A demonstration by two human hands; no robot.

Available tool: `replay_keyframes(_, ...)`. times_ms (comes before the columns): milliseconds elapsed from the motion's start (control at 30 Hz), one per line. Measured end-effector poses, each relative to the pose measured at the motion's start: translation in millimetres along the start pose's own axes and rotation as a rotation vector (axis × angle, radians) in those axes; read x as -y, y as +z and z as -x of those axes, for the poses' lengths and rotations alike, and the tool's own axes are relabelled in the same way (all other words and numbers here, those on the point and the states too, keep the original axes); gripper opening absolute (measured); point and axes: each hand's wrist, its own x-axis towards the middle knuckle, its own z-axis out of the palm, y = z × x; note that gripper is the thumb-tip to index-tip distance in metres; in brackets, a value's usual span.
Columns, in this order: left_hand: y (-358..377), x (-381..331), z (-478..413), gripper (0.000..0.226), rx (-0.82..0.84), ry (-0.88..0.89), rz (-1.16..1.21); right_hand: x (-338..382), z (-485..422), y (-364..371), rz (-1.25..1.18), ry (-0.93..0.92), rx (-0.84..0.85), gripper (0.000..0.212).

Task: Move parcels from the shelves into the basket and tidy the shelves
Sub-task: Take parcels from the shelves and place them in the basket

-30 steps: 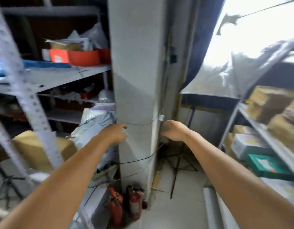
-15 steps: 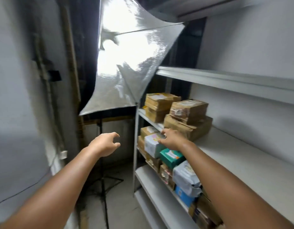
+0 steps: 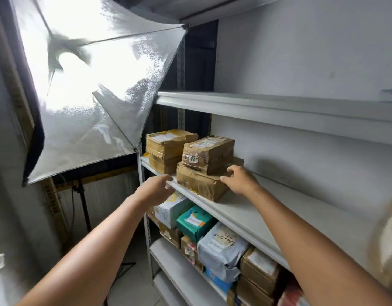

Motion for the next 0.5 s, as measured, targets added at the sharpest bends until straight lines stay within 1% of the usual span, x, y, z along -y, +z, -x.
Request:
replay_keyframes(133, -0.7, -4.9, -34.4, 0.047, -0.036, -0.003, 0.091, 3.2, -28.5, 1.0, -0.108, 0.030, -0.030, 0.057)
replay_keyframes(300, 0.5, -6.0, -86.0, 0.059, -0.081, 0.024, 0.278, 21.2, -67.6, 5.4, -0.246, 0.079, -0.118, 0.064)
replay_keyframes(367, 2.2, -5.0, -106.9, 0.067, -0.087, 0.053, 0.351, 29.1, -82.2, 10.5, -0.335, 0.126, -0.135, 0.074)
replay_keyframes(467, 3.6, -3.6, -133.6, 0.082, -0.070, 0.095, 0.437, 34.5, -107.1, 21.2, -0.439, 0.214, -0.155, 0.099)
replay_keyframes(500, 3.6, -3.5, -141.6, 0.085, -0.056, 0.112, 0.449, 36.9, -113.3, 23.3, -0.473, 0.241, -0.161, 0.101)
